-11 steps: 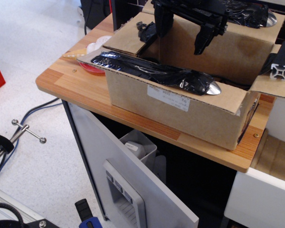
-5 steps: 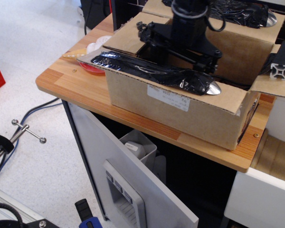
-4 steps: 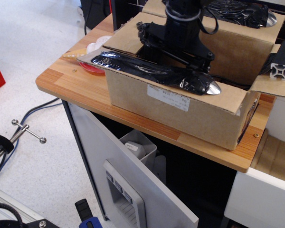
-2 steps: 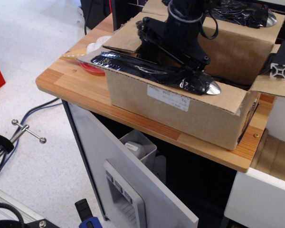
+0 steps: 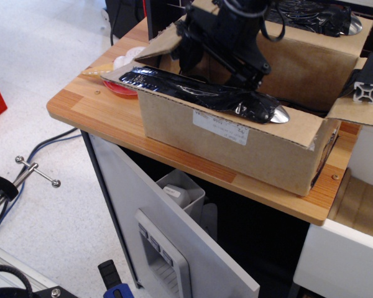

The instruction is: Open small4fbox flaps

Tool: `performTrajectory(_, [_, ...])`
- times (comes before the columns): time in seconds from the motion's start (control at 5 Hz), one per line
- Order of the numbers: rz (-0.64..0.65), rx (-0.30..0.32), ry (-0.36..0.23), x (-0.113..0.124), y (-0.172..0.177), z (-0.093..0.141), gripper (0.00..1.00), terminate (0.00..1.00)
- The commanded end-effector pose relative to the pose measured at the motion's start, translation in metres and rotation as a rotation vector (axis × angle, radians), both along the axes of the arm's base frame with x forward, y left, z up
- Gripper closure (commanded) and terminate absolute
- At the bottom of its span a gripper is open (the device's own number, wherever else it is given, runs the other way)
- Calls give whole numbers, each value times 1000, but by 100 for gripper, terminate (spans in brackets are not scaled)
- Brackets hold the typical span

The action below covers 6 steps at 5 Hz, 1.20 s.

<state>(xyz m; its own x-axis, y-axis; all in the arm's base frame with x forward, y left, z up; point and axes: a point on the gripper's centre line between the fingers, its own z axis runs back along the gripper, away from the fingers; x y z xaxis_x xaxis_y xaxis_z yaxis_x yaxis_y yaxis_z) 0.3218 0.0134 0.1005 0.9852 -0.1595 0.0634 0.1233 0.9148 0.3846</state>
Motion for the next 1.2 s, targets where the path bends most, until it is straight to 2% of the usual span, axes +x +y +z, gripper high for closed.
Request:
performTrajectory(0.0, [-1,43,-109,9,23,40,0,0])
performTrajectory(0.6, [-43,97,-137,6,64,55,0,0])
performTrajectory(0.8, [-47,100,-161,5,75,53,0,0])
performTrajectory(1.0, [-51,59,-193,5,86,41,0,0])
